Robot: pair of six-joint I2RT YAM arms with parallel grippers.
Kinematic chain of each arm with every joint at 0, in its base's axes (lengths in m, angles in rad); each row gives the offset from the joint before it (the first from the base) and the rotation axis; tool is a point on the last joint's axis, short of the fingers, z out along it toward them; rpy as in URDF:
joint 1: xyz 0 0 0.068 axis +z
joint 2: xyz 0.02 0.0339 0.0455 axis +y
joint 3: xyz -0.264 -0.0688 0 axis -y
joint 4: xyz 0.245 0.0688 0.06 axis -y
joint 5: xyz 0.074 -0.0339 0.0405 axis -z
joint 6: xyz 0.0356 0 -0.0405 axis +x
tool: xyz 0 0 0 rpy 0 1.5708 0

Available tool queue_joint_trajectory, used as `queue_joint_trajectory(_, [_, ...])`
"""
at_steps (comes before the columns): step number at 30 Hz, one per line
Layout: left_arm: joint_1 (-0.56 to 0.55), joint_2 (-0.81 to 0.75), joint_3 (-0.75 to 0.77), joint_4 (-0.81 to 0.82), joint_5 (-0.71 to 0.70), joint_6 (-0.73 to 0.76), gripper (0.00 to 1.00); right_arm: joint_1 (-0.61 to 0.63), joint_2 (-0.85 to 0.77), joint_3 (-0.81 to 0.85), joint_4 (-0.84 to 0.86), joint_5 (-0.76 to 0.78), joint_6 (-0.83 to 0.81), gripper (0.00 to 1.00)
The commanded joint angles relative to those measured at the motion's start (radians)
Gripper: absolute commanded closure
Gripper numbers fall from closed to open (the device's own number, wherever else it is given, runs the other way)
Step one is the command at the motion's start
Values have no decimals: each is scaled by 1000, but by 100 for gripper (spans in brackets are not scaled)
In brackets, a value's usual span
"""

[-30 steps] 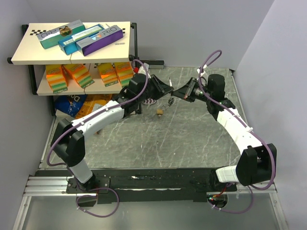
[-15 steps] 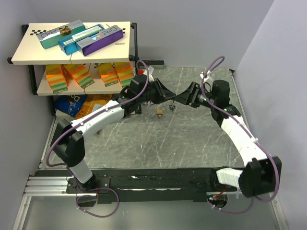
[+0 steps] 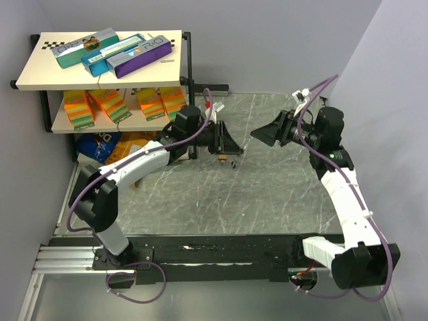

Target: Unlock with the key

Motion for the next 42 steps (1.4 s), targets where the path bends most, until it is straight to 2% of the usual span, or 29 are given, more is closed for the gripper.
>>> queue_joint_trajectory(1, [1, -76, -48, 157, 282, 70, 99, -3, 49, 124, 5, -218, -61, 25])
queue_joint_trajectory(8, [1, -111, -85, 263, 373, 29, 99, 3, 99, 125, -4, -353, -85, 25])
queue_joint_trajectory(14, [1, -107, -69, 264, 390, 26, 99, 24, 101, 85, -36, -379, -108, 27])
queue_joint_trajectory(22, [1, -98, -53, 243, 374, 40, 99, 30, 93, 46, -9, -407, -87, 37])
queue_joint_trajectory(28, [1, -101, -56, 243, 357, 38, 99, 32, 90, 30, 27, -441, -47, 51])
queue_joint_trajectory(31, [1, -105, -57, 226, 328, 53, 99, 32, 90, 33, 11, -444, -53, 62])
queue_joint_trajectory(34, [1, -107, -57, 222, 305, 63, 99, 31, 93, 36, -1, -444, -53, 82])
queue_joint_trajectory(35, [3, -107, -53, 222, 301, 63, 99, 32, 95, 36, -6, -441, -56, 93])
queue_joint_trajectory(36, [3, -105, -48, 214, 295, 73, 99, 32, 98, 39, -13, -441, -56, 98])
queue_joint_trajectory(39, [1, -105, -11, 116, 229, 142, 99, 32, 104, 52, -30, -415, -62, 100])
queue_joint_trajectory(42, [-2, -104, 30, 1, 99, 210, 99, 34, 135, 114, -162, -314, -120, 100])
